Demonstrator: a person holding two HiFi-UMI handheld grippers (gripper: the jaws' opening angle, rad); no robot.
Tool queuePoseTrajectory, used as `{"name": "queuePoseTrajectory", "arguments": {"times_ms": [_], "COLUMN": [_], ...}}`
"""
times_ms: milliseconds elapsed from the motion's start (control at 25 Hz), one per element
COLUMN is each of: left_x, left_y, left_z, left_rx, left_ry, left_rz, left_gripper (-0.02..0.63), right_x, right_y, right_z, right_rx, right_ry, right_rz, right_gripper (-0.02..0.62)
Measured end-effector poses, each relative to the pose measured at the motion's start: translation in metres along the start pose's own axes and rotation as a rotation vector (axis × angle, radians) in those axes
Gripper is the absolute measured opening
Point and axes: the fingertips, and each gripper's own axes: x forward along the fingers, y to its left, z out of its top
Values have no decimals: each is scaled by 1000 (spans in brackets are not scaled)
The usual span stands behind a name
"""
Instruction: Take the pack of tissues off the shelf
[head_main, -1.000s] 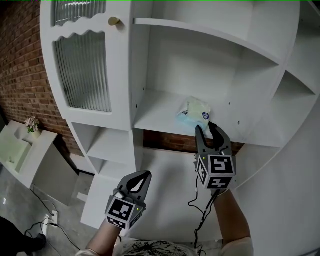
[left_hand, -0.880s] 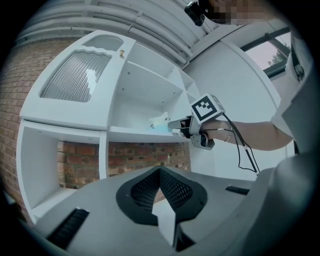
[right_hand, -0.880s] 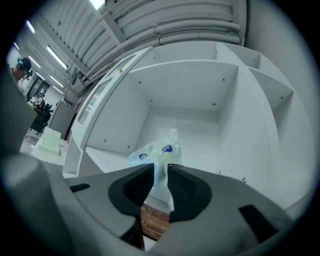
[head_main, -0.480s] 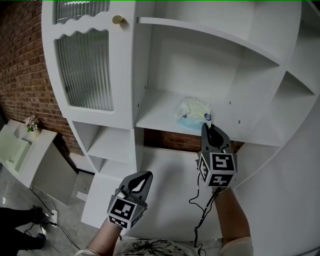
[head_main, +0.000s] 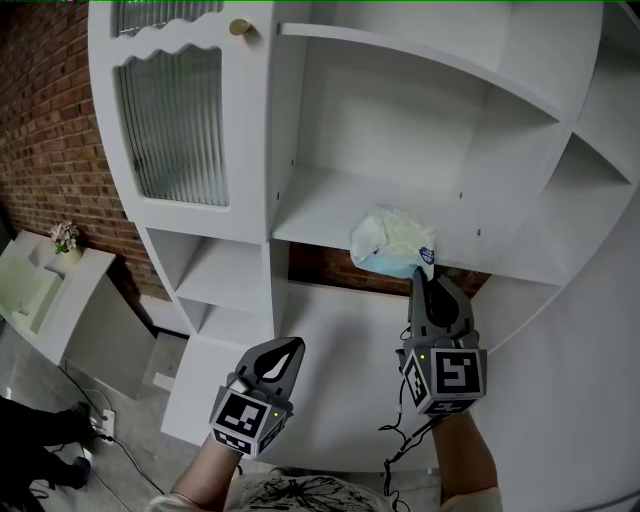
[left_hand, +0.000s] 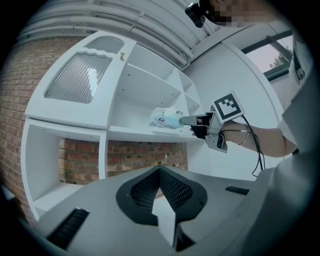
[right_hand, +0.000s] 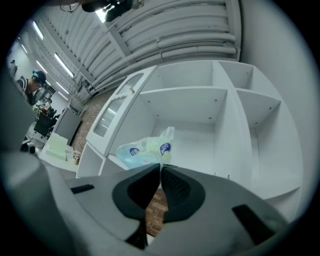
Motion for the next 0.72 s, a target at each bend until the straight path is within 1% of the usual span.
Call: {"name": "queuePoseTrajectory", "arguments": {"times_ms": [160, 280, 440, 720], "left_x": [-4, -7, -9, -10], "left_y": [-5, -12, -17, -24], "left_z": [-8, -12, -13, -23], "left_rx": [-3, -1, 3, -1], "left_ry": [15, 28, 31, 57], "left_rz": [6, 2, -5, -11], "left_gripper": [14, 14, 14, 14], "right_x": [-26, -44, -65, -97], "right_y": [16, 23, 32, 53], "right_z": [-21, -45, -79, -140], "right_rx": [42, 79, 170, 202], "right_ry": [20, 49, 67, 174], "right_rz": [38, 34, 24, 14], "right_gripper": [15, 15, 15, 15]}}
